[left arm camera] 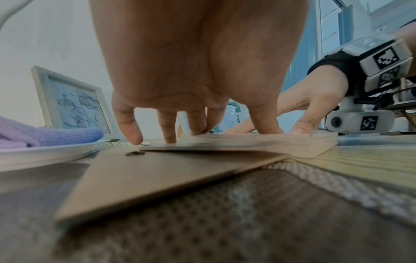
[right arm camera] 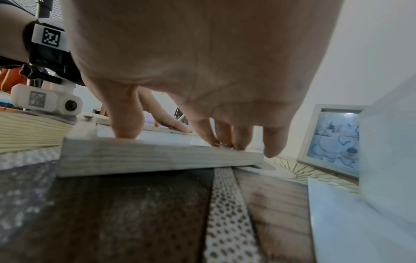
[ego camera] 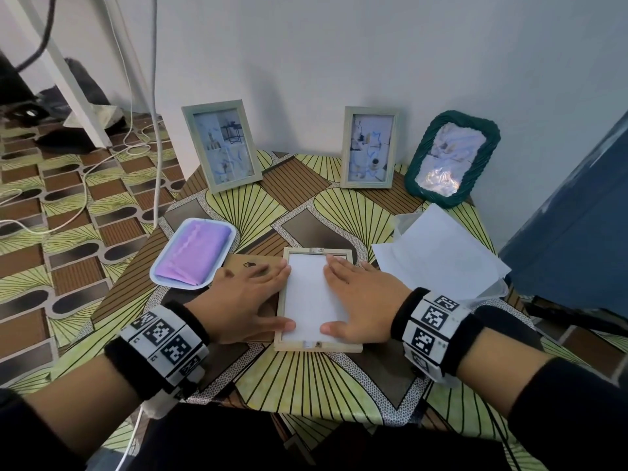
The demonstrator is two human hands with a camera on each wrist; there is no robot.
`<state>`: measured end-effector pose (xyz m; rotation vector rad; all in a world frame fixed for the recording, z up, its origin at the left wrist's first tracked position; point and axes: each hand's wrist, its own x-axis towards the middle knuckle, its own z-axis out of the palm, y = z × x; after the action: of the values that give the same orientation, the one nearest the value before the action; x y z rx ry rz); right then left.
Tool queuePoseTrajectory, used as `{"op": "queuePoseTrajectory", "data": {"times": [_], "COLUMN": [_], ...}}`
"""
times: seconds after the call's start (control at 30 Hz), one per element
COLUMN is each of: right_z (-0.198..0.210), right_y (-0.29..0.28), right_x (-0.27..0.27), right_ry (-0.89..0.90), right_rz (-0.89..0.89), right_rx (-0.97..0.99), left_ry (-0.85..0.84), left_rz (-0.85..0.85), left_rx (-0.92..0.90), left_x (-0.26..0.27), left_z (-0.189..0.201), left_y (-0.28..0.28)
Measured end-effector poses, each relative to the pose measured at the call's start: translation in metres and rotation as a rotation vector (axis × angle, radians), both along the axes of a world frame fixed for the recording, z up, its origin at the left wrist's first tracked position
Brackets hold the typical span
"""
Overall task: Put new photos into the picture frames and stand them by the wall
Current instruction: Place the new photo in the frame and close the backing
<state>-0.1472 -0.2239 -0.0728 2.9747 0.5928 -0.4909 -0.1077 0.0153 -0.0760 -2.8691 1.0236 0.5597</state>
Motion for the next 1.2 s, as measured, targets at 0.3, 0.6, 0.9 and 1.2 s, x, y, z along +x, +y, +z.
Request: {"op": "queuePoseTrajectory", "data": {"times": [0.3,0.6,0.9,1.2], "right_z": [0.007,0.009,0.006,0.001], "right_y": [-0.007,-0.009,-0.013,-0.014], "right_x": [-0.016,-0.022,-0.022,-0.021], "right_ry": [0.026,0.083,0.083,0.051], "right_rz": [-0.034,-0.033,-0.039,-0.041], "right_rx": [0.095,0.081,0.107,0.126], "left_ry": [0.03,-0.045,-0.071,0.047], "left_rz": [-0.097,-0.184,-0.234,0.034], "left_rx": [-0.037,0.181,0.137,-0.337], "left_x": [0.005,-0.014,-0.035,-0.044], "left_z": [0.007,-0.002,0.005,0.006], "left_y": [0.023,0.045,0.043,0.057]}}
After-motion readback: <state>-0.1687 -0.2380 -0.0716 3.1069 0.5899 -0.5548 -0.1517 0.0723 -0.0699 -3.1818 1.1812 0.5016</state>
